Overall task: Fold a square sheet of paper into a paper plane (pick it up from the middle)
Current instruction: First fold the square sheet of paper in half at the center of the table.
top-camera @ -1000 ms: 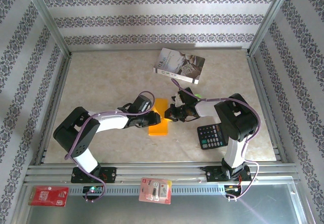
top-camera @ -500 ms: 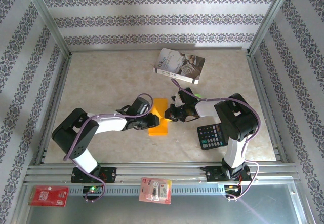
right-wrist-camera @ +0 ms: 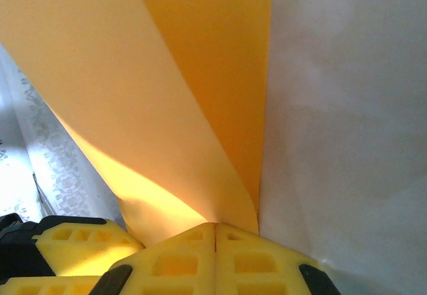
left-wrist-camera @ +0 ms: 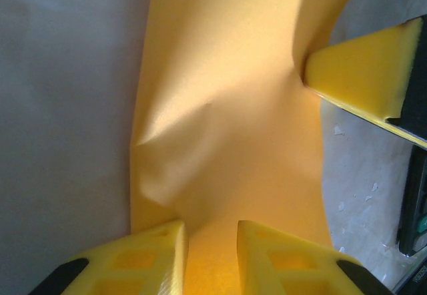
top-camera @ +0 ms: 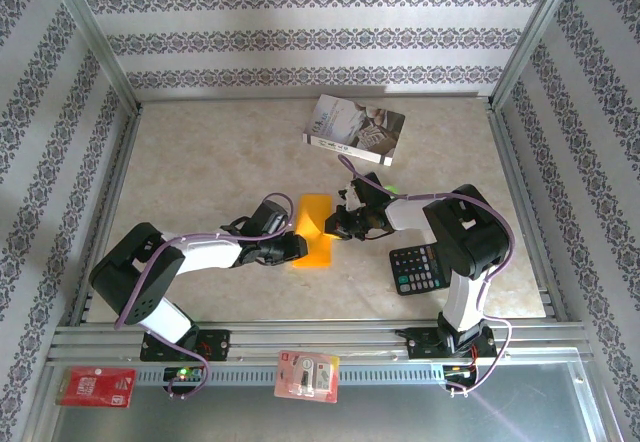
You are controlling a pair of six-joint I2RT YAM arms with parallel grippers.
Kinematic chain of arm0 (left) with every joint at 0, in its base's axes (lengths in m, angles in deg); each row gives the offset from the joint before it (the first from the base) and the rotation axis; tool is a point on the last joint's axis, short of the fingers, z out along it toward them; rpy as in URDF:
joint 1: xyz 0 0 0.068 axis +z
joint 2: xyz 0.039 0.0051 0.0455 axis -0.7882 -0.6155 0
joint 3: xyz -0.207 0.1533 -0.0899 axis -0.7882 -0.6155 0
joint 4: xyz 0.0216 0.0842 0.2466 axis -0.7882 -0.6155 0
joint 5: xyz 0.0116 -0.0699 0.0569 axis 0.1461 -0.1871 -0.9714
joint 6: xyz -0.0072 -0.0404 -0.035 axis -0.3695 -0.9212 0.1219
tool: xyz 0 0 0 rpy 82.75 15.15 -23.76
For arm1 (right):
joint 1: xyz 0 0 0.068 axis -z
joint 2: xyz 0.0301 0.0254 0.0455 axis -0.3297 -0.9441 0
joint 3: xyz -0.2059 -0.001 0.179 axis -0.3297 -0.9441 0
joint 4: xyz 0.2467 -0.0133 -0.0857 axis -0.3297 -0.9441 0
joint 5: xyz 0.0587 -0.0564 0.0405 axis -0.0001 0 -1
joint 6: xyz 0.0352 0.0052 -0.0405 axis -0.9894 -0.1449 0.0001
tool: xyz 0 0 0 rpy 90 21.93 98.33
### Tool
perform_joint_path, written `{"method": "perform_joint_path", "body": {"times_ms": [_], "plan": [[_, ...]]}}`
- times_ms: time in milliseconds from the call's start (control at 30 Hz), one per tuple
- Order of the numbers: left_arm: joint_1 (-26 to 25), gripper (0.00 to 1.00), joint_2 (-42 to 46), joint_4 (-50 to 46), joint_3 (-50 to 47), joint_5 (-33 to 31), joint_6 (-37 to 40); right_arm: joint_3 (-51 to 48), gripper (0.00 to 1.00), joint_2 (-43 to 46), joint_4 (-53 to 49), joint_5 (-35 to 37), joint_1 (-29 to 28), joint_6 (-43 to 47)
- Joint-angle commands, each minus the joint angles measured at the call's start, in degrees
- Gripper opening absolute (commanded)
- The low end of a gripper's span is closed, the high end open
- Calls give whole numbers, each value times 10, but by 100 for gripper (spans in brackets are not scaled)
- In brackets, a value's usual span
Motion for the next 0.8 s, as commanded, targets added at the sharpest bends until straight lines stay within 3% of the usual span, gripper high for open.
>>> {"method": "perform_joint_path", "body": {"times_ms": [0, 333, 533, 767], "plan": [[0, 27, 17, -8, -18, -1, -6, -22, 0, -55, -61, 66, -5, 17], [-10, 25, 35, 28, -32, 38, -20, -23, 0, -54, -60, 67, -5, 16], [-10, 22, 16, -37, -28, 12, -19, -26, 0, -53, -60, 67, -5, 17], [-4, 24, 53, -30, -12, 15, -7, -25, 0, -53, -60, 67, -5, 18]]}}
